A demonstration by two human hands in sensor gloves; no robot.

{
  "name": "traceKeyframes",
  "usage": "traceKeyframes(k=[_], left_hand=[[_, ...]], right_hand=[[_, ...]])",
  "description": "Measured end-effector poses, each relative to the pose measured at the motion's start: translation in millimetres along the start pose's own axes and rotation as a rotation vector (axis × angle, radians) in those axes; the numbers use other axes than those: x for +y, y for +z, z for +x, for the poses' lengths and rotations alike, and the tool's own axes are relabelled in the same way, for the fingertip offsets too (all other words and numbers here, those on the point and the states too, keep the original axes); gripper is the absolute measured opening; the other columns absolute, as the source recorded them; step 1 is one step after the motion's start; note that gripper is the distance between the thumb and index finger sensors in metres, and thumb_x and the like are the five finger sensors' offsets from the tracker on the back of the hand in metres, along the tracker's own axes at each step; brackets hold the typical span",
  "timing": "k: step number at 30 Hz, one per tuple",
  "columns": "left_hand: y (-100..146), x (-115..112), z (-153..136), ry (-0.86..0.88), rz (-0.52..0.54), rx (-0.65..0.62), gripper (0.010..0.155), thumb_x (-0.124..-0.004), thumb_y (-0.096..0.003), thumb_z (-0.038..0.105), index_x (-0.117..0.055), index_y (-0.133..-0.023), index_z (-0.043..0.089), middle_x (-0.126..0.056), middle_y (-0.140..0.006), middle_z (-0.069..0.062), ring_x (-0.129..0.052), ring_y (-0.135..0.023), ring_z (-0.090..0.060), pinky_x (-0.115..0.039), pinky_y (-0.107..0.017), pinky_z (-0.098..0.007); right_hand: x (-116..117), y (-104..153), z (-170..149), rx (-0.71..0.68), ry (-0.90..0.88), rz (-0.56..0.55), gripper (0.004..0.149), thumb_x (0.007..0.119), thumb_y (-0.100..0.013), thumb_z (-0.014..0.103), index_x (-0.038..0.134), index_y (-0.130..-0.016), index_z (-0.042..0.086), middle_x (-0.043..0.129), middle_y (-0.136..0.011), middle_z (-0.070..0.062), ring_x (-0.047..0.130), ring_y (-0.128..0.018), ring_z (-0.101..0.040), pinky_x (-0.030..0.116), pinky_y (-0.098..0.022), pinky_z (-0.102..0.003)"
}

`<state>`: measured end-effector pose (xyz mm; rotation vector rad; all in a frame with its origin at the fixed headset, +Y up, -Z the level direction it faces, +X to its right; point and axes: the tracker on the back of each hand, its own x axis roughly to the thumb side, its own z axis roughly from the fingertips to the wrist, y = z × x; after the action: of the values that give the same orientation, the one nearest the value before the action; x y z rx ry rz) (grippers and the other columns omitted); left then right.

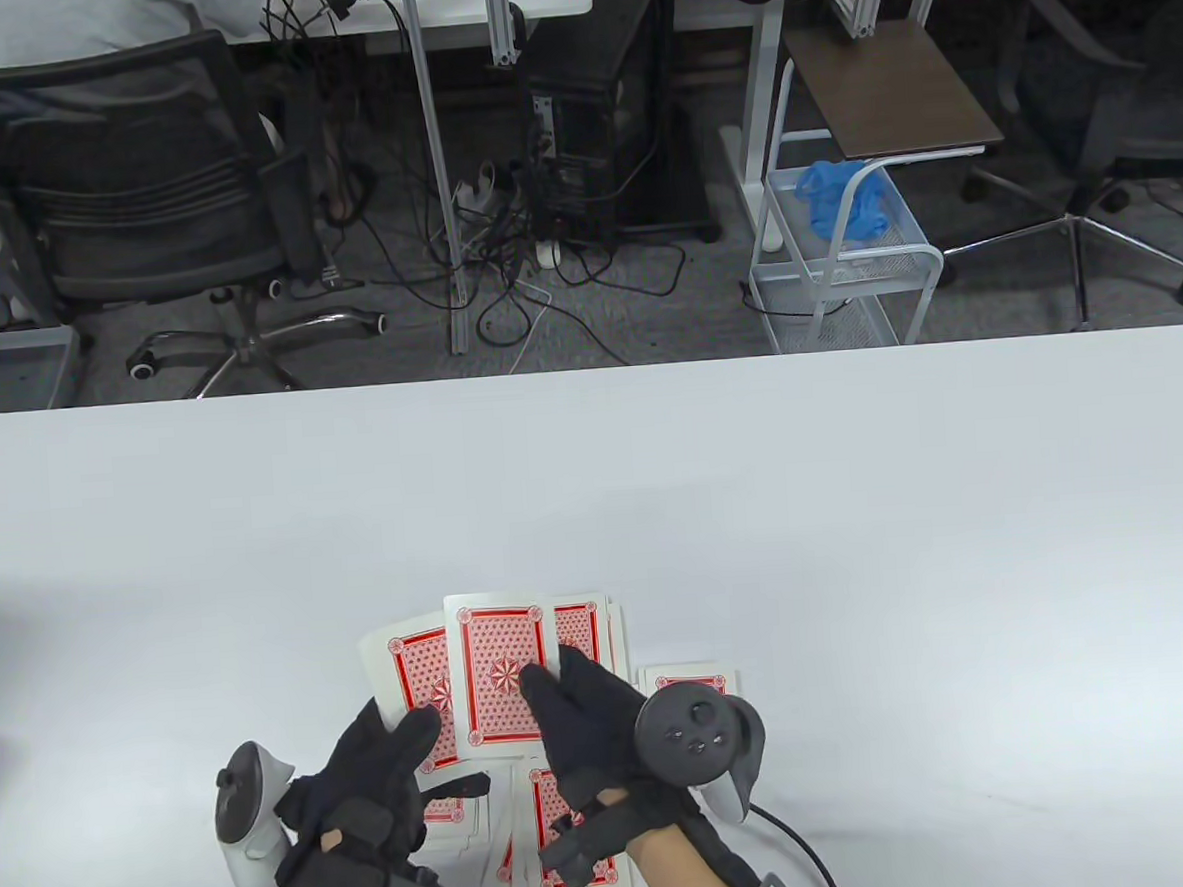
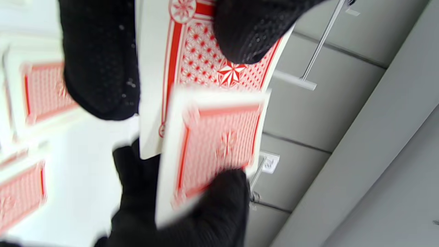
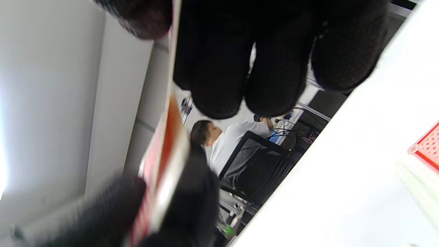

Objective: Four-player card dealing with fan arrangement

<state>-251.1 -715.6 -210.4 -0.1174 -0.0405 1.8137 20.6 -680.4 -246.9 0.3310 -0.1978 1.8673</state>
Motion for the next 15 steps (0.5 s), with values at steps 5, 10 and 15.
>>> traceKeyframes(k=[5,10,15], left_hand=[[7.7,21.0,18.5,-0.193,0.166,-0.07,0.049,-0.08,-0.0546,0.033,-0.076,-0.1,0.016,-0.1,-0.091,-0.006,-0.111,-0.069,-0.035,-0.1,-0.039,-0.043],[7.2,20.3,19.5,-0.109,0.12,-0.072,0.048,-0.08,-0.0548,0.033,-0.076,-0.1,0.016,-0.1,-0.091,-0.006,-0.111,-0.068,-0.036,-0.099,-0.039,-0.043],[8.1,19.7,22.2,-0.157,0.125,-0.082,0.048,-0.08,-0.0544,0.034,-0.077,-0.099,0.016,-0.101,-0.09,-0.006,-0.112,-0.067,-0.035,-0.1,-0.039,-0.043]], right_hand=[[-8.2,-28.7,-31.3,0.213,0.286,-0.007,0.039,0.064,-0.064,0.038,0.087,-0.073,0.007,0.084,-0.082,-0.022,0.076,-0.081,-0.055,0.063,-0.057,-0.075],[13.4,-54.9,-64.9,0.389,0.656,0.19,0.041,0.077,-0.06,0.036,0.089,-0.082,0.004,0.067,-0.098,-0.031,0.057,-0.092,-0.063,0.05,-0.061,-0.081],[36.5,-60.0,-83.6,0.415,0.997,0.249,0.043,0.082,-0.057,0.039,0.091,-0.08,0.004,0.07,-0.097,-0.03,0.06,-0.091,-0.062,0.05,-0.061,-0.082]])
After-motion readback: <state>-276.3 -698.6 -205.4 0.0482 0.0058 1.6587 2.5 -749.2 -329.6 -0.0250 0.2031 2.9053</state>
